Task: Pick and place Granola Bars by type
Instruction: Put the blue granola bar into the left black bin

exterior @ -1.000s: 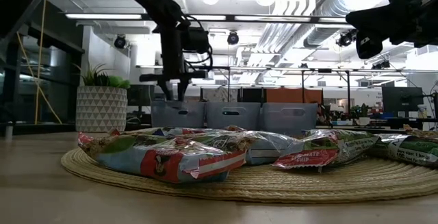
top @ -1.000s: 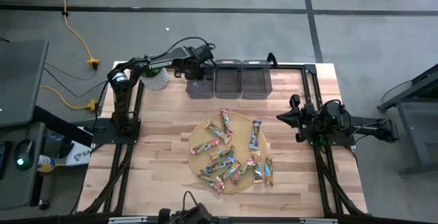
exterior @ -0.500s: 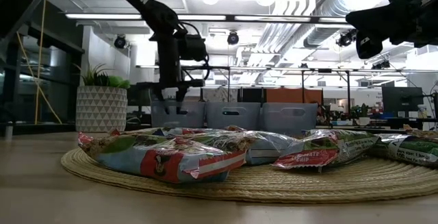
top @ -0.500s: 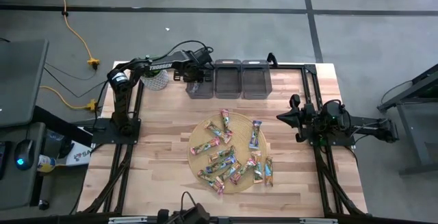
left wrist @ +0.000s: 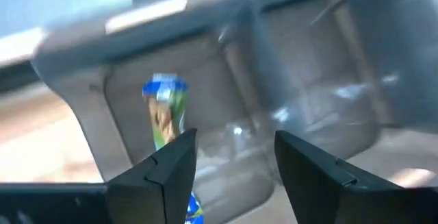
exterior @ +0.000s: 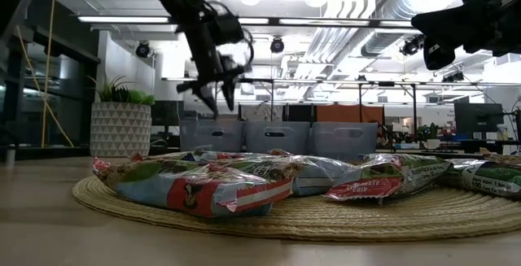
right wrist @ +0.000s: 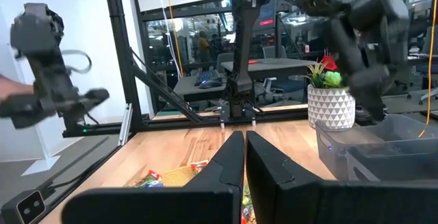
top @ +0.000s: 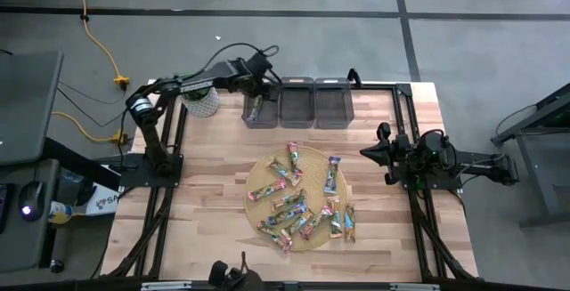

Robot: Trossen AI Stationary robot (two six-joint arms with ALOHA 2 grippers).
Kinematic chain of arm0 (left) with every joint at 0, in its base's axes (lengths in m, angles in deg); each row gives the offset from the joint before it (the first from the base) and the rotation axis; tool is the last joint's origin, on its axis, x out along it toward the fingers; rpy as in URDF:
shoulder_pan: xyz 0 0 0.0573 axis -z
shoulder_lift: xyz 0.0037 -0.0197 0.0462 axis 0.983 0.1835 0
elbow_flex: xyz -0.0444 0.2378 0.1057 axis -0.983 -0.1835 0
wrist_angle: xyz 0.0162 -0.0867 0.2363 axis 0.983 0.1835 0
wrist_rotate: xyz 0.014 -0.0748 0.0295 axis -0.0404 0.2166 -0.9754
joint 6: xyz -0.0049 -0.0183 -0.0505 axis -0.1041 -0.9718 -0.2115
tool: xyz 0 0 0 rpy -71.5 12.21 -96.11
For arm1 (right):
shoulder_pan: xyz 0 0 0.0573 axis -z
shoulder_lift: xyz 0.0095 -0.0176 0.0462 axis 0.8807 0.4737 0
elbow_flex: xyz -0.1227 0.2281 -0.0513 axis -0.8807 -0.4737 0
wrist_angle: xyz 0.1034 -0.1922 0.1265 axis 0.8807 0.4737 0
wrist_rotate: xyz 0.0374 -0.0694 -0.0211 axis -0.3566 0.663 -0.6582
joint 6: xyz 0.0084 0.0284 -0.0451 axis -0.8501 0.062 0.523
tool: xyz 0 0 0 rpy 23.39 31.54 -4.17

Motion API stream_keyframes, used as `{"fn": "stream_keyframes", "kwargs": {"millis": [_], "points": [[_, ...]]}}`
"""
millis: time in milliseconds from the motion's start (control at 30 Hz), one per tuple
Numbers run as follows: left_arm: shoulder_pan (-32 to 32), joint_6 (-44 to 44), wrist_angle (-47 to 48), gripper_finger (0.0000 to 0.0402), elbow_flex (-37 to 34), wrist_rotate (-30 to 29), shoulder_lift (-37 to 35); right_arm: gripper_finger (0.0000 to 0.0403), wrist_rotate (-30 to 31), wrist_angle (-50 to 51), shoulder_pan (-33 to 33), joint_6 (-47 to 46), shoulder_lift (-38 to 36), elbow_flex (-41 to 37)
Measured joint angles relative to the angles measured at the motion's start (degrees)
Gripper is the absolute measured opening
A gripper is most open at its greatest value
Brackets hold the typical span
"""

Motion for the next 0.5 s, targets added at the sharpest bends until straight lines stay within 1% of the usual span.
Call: {"fn": "stream_keyframes", "kwargs": {"millis": [67, 133, 300, 367, 500], "points": [[0.0, 3.58, -0.5, 0.0193, 0.0, 0.59, -2.53, 0.0, 0.0, -0.01, 0.0, 0.0, 0.0, 0.0], [0.37, 6.53, -1.62, 0.0193, 0.0, 3.24, -5.08, 0.0, 0.0, 0.0, 0.01, 0.0, 0.0, 0.0], [2.49, 11.5, -5.74, 0.0193, 0.02, 14.64, -10.52, 0.0, 0.0, -0.01, 0.01, 0.0, 0.0, 0.0], [4.06, 13.19, -6.99, 0.0193, 0.03, 17.98, -12.28, 0.0, 0.0, -0.01, -0.01, 0.0, 0.0, 0.0], [7.8, 15.55, -6.05, 0.0193, 0.07, 18.67, -14.93, 0.0, 0.0, -0.01, 0.0, 0.0, 0.0, 0.0]]}}
